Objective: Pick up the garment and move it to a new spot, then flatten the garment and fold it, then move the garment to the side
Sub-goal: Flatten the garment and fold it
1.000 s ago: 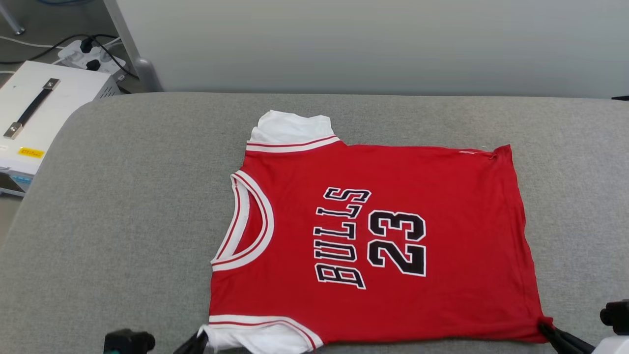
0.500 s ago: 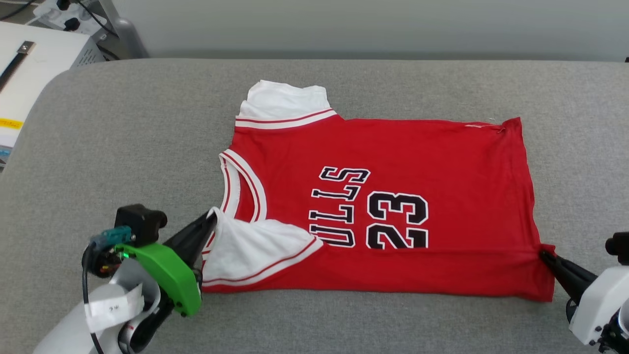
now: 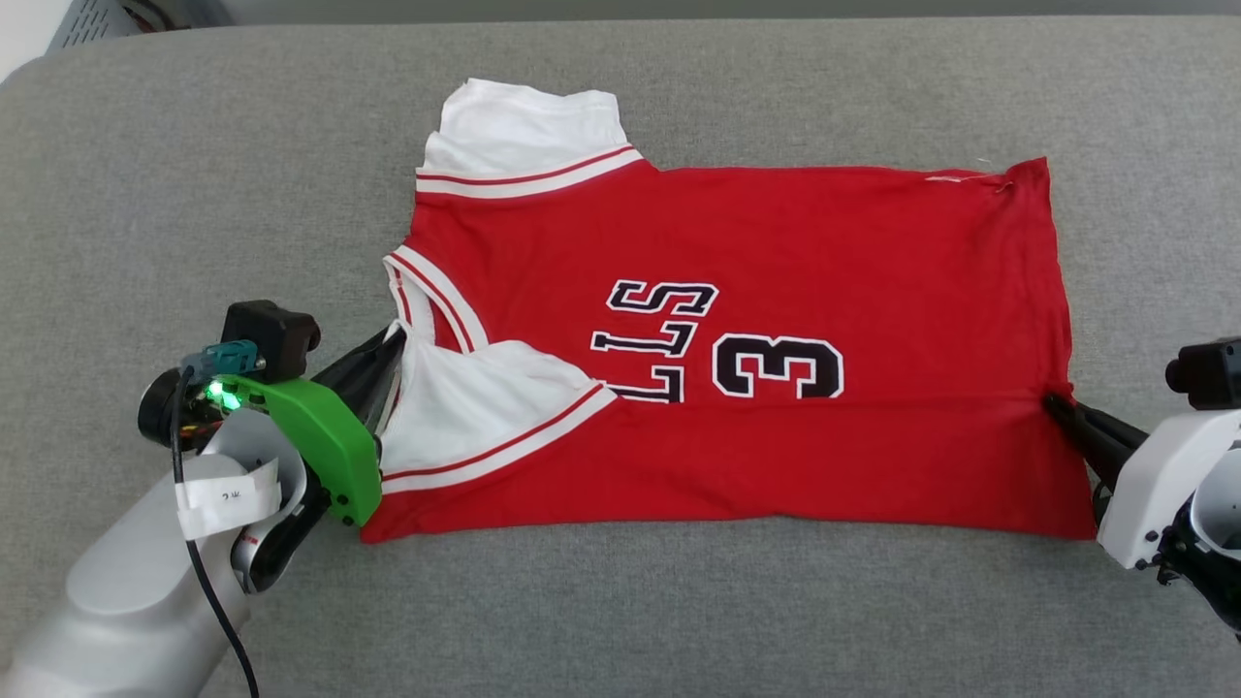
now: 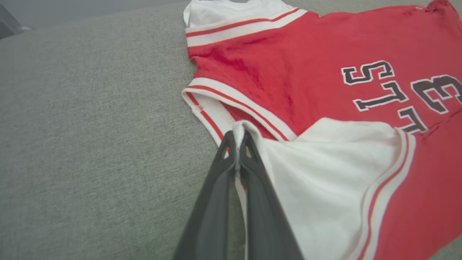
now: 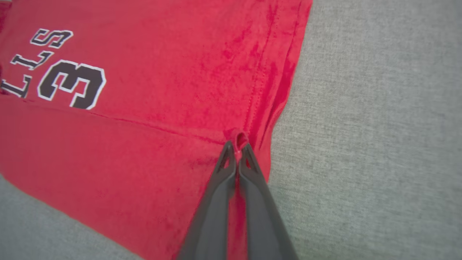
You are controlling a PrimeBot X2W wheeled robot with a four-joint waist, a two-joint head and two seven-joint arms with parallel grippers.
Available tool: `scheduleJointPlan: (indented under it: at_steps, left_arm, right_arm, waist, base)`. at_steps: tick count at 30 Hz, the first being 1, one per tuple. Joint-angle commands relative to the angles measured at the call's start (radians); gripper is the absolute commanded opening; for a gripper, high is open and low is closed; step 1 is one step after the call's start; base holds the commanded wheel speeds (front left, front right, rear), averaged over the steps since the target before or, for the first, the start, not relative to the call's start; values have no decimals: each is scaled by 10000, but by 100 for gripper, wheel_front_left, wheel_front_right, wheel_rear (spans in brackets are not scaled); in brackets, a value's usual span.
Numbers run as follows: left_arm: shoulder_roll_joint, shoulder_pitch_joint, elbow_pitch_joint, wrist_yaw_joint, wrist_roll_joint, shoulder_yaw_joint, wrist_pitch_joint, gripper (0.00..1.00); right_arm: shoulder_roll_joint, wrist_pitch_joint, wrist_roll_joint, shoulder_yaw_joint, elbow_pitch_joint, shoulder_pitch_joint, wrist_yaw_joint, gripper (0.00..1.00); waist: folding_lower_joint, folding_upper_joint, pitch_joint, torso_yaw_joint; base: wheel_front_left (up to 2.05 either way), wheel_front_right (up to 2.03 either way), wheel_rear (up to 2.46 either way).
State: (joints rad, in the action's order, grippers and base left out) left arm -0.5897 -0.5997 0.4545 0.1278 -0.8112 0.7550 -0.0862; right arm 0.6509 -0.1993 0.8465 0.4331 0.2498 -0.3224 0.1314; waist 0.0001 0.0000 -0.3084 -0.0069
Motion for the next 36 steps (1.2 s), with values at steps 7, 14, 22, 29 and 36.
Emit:
scheduleJointPlan:
  at_steps: [7, 14, 22, 29, 36]
  left_arm:
    - [340, -583, 1380, 27, -838, 1131, -433, 0]
    - [516, -850, 2164, 28, -1716, 1993, -927, 0]
    - [144, -1359, 2327, 28, -2323, 2470, -1187, 100]
    - [-594, -1843, 1620, 28, -2989, 2549, -327, 100]
    - [-1104, -2515, 655, 28, -3451, 3040, 2270, 100]
  right_arm:
    - [-134, 306, 86, 635, 909, -719, -7, 0]
    - [-193, 716, 292, 1023, 1326, -927, -7, 26]
    - [-34, 1619, 165, 758, 1129, -616, -7, 100]
    - [61, 1765, -129, 440, 566, -48, -7, 100]
    - [12, 1479, -457, -27, 76, 381, -7, 100]
  waist:
    - [-1, 0, -469, -107]
    - [-1, 0, -361, -133]
    - [-1, 0, 184, 135]
    - [-1, 0, 703, 334]
    - [-1, 0, 993, 534]
  base:
    - [0, 0, 0]
    - [0, 0, 0]
    - [0, 0, 0]
    - [0, 0, 0]
    - [0, 0, 0]
